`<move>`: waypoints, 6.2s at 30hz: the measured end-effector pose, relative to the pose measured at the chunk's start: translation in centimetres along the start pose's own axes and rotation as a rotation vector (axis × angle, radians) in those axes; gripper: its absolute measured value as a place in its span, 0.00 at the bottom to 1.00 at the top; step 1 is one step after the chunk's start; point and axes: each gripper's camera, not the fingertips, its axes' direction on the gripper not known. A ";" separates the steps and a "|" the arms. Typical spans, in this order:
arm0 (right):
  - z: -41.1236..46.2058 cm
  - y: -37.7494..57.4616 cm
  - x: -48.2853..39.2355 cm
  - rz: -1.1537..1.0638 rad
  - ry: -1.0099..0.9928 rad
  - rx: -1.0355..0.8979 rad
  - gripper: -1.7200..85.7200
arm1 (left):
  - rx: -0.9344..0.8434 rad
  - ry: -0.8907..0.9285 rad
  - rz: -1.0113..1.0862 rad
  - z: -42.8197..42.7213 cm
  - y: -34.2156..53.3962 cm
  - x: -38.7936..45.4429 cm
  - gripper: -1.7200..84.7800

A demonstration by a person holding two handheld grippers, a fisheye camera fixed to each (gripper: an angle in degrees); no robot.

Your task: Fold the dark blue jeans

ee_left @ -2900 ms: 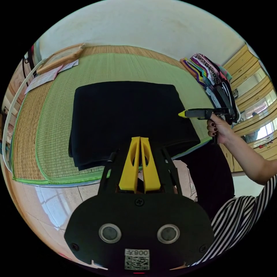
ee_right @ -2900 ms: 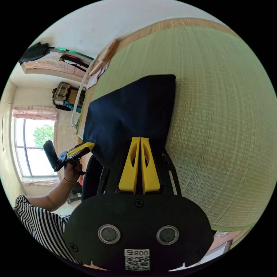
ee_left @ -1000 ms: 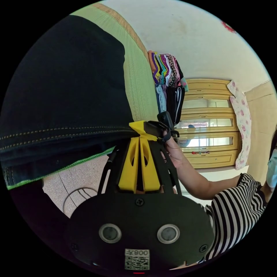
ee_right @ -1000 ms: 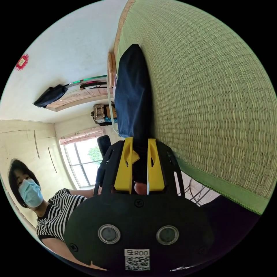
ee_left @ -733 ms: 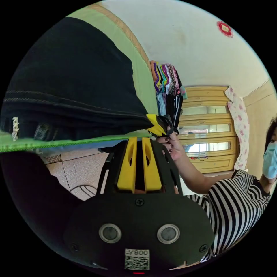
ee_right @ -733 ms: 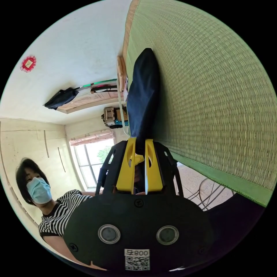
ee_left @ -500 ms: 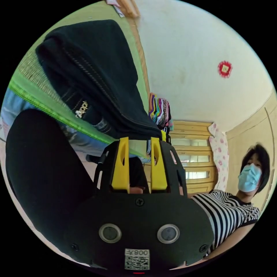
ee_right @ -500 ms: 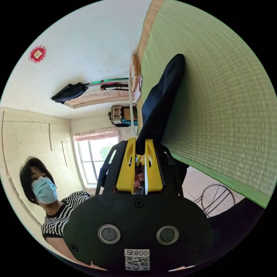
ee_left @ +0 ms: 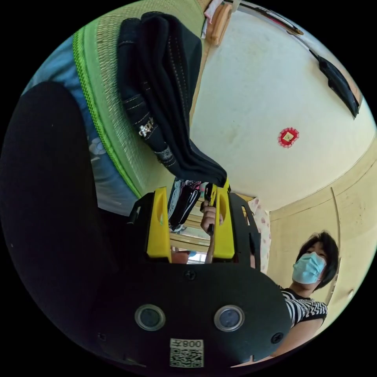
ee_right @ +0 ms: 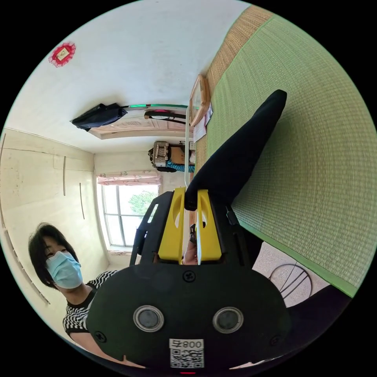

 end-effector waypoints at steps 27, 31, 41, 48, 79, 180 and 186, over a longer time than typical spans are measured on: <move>-17.1 16.0 -7.1 0.042 -0.045 0.181 0.07 | 0.068 -0.215 0.085 13.2 2.3 16.8 0.12; -21.1 19.9 -8.4 0.029 -0.084 0.225 0.06 | 0.002 -0.253 0.154 18.6 3.9 22.1 0.12; -37.8 24.1 -15.5 -0.134 -0.148 0.492 0.05 | -0.246 -0.274 0.412 44.6 4.3 38.5 0.11; -56.3 29.2 -25.9 -0.363 0.001 0.765 0.05 | -0.488 -0.126 0.615 70.1 8.7 51.0 0.11; -71.6 41.5 -10.9 0.010 0.059 1.237 0.09 | -0.895 -0.439 0.853 128.2 24.9 62.6 0.12; -78.6 -19.0 -38.4 -0.081 1.002 0.810 0.02 | -1.006 -0.459 0.904 159.1 22.7 73.7 0.05; -81.2 -17.4 -39.2 -0.094 0.920 0.836 0.02 | -1.009 -0.397 0.854 156.5 21.7 72.9 0.06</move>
